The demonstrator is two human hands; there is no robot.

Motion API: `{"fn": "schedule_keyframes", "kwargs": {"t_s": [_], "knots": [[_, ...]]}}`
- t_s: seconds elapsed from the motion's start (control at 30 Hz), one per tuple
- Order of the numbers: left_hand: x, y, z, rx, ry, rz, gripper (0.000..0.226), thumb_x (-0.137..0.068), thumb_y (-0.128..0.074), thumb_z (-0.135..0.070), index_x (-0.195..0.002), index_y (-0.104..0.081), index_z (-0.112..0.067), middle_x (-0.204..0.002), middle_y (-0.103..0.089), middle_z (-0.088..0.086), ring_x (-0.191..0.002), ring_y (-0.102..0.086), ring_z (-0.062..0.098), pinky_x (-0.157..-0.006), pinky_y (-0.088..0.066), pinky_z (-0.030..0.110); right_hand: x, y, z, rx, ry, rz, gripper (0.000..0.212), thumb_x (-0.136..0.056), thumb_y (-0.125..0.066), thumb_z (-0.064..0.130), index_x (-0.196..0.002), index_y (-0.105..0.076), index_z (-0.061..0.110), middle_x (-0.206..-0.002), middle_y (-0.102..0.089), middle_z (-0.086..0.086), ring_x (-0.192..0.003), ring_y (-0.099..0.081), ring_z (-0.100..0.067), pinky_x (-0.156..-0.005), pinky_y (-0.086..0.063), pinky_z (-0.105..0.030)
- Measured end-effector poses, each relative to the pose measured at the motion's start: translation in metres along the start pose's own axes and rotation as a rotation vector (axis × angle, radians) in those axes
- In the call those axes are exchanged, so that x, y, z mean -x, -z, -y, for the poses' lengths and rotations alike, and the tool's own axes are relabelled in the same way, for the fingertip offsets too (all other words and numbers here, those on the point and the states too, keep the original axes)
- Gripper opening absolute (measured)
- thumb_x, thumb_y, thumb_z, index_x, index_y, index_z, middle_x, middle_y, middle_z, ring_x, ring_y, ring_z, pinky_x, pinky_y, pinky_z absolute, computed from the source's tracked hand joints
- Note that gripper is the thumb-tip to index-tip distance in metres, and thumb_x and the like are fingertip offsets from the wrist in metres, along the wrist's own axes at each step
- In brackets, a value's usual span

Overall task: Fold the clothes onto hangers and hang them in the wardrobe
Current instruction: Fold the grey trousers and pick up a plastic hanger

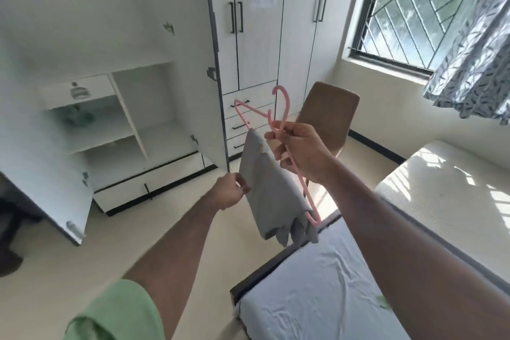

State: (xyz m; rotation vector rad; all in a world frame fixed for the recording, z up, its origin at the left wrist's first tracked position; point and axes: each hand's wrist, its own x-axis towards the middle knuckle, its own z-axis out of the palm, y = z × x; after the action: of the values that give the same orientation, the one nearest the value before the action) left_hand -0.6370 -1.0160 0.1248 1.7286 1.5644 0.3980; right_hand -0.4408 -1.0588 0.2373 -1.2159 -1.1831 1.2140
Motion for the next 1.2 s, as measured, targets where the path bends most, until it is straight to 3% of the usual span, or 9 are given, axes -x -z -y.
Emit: {"fn": "schedule_keyframes", "kwargs": {"t_s": [0.13, 0.33, 0.43, 0.53, 0.6, 0.73, 0.97, 1.07, 1.2], "knots": [[0.01, 0.081, -0.011, 0.005, -0.215, -0.281, 0.02, -0.086, -0.068, -0.023, -0.105, -0.067, -0.014, -0.097, -0.071, 0.002, -0.095, -0.067, 0.024, -0.075, -0.044, 0.028, -0.033, -0.06, 0.065, 0.094, 0.041, 0.07, 0.014, -0.104, -0.057, 0.016, -0.108, -0.068, 0.009, -0.114, -0.069, -0.02, -0.049, -0.054, -0.021, -0.04, -0.033, -0.024], [0.007, 0.248, -0.033, -0.121, -0.406, -0.746, 0.011, -0.083, -0.074, -0.02, -0.083, -0.064, -0.018, -0.077, -0.066, 0.0, -0.072, -0.063, 0.023, -0.067, -0.048, 0.033, -0.08, -0.152, 0.154, 0.164, 0.155, 0.16, 0.024, -0.103, -0.059, 0.02, -0.122, -0.064, 0.005, -0.12, -0.069, -0.016, -0.044, -0.049, -0.015, -0.038, -0.024, -0.019], [0.012, 0.339, -0.029, -0.231, -0.422, -0.958, 0.011, -0.082, -0.068, -0.025, -0.089, -0.066, -0.016, -0.084, -0.064, 0.006, -0.081, -0.064, 0.032, -0.072, -0.052, 0.041, -0.1, -0.197, 0.189, 0.208, 0.212, 0.223, 0.023, -0.103, -0.056, 0.016, -0.124, -0.062, 0.007, -0.116, -0.071, -0.013, -0.046, -0.05, -0.015, -0.037, -0.026, -0.02], [0.031, 0.417, -0.033, -0.406, -0.515, -0.956, 0.034, -0.091, -0.066, -0.026, -0.124, -0.067, -0.024, -0.111, -0.064, 0.005, -0.1, -0.065, 0.028, -0.087, -0.053, 0.042, -0.122, -0.243, 0.224, 0.253, 0.271, 0.292, 0.022, -0.102, -0.053, 0.008, -0.122, -0.063, 0.006, -0.113, -0.072, -0.01, -0.048, -0.051, -0.016, -0.037, -0.028, -0.021], [0.041, 0.458, -0.039, -0.518, -0.547, -0.939, 0.035, -0.096, -0.064, -0.03, -0.131, -0.064, -0.034, -0.117, -0.064, -0.002, -0.103, -0.065, 0.022, -0.084, -0.049, 0.036, -0.135, -0.275, 0.245, 0.277, 0.304, 0.321, 0.021, -0.102, -0.053, 0.008, -0.119, -0.064, 0.006, -0.109, -0.074, -0.01, -0.048, -0.051, -0.016, -0.038, -0.03, -0.021], [0.04, 0.518, -0.043, -0.804, -0.473, -1.019, 0.032, -0.104, -0.047, -0.043, -0.105, -0.071, -0.022, -0.095, -0.067, 0.0, -0.094, -0.064, 0.027, -0.068, -0.037, 0.033, -0.156, -0.328, 0.274, 0.322, 0.369, 0.378, 0.02, -0.1, -0.051, 0.004, -0.113, -0.065, 0.008, -0.108, -0.074, -0.012, -0.048, -0.05, -0.017, -0.039, -0.031, -0.022], [0.018, 0.603, -0.031, -0.993, -0.435, -1.143, 0.04, -0.104, -0.046, -0.044, -0.094, -0.071, -0.015, -0.085, -0.069, 0.004, -0.075, -0.067, 0.032, -0.063, -0.046, 0.036, -0.211, -0.376, 0.313, 0.335, 0.481, 0.386, 0.018, -0.1, -0.054, 0.006, -0.112, -0.066, 0.013, -0.101, -0.077, -0.009, -0.055, -0.058, -0.02, -0.049, -0.044, -0.029], [0.002, 0.642, -0.023, -0.938, -0.427, -1.167, 0.04, -0.104, -0.047, -0.043, -0.094, -0.07, -0.012, -0.083, -0.07, 0.007, -0.074, -0.065, 0.035, -0.064, -0.044, 0.037, -0.242, -0.379, 0.32, 0.496, 0.563, 0.346, 0.013, -0.102, -0.061, 0.019, -0.109, -0.069, 0.013, -0.091, -0.079, -0.004, -0.063, -0.065, -0.018, -0.058, -0.047, -0.03], [-0.028, 0.693, -0.018, -0.928, -0.402, -1.216, 0.039, -0.104, -0.048, -0.042, -0.098, -0.072, -0.012, -0.083, -0.069, 0.011, -0.073, -0.063, 0.035, -0.063, -0.041, 0.036, -0.288, -0.381, 0.322, 0.786, 0.757, 0.11, 0.034, -0.097, -0.062, 0.047, -0.084, -0.077, 0.018, -0.073, -0.076, 0.004, -0.056, -0.061, -0.004, -0.058, -0.046, -0.024]]}}
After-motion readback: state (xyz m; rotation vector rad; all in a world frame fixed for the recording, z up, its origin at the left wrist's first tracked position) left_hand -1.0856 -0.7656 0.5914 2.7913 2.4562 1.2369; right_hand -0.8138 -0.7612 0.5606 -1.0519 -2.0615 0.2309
